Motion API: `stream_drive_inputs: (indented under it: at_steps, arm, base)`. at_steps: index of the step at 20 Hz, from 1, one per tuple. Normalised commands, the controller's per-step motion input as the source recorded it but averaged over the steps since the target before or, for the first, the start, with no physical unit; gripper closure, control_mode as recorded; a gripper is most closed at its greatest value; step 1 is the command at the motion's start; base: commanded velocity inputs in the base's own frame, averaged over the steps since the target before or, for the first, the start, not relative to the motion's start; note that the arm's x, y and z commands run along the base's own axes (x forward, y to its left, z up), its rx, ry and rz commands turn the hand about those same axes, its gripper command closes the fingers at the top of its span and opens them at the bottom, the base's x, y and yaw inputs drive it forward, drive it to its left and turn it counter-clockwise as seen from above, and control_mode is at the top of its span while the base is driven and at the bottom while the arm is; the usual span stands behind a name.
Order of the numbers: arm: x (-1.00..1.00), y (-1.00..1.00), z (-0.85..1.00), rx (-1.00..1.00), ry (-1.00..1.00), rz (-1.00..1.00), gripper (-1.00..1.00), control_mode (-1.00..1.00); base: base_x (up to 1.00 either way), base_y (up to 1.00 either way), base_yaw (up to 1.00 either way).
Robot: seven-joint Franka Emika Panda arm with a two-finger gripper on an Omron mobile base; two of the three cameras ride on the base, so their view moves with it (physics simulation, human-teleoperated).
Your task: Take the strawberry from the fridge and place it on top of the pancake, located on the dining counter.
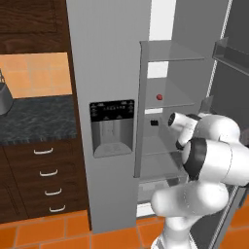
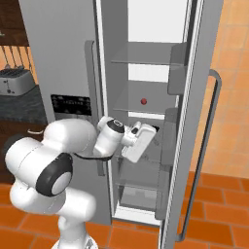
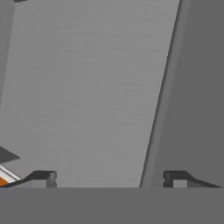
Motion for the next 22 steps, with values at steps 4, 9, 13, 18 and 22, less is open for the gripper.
stream_drive_inputs:
  at_steps: [4,9,13,18,22]
  arm:
    - [-0.47,0.94,0.05,0.04,-0.16,0.15,-1.00,-1.00]
    - [-0.46,0.96,-0.05,0.69,-0.13,0.18,-1.00,-1.00]
    - [-0.70,0.63,0.00,0.87,-0.36,0.14,-1.00,-1.00]
    - [-0.40,0.60,0.50,0.66,-0.03,0.07,-1.00,-1.00]
    - [-0.43,0.55,0.82,0.33,0.17,-0.05,-1.00,-1.00]
  base:
    - [0.00,0.00,0.00]
    - [0.00,0.00,0.00]
    - [0.00,0.00,0.00]
    - [0.00,0.00,0.00]
    - [0.00,0.00,0.00]
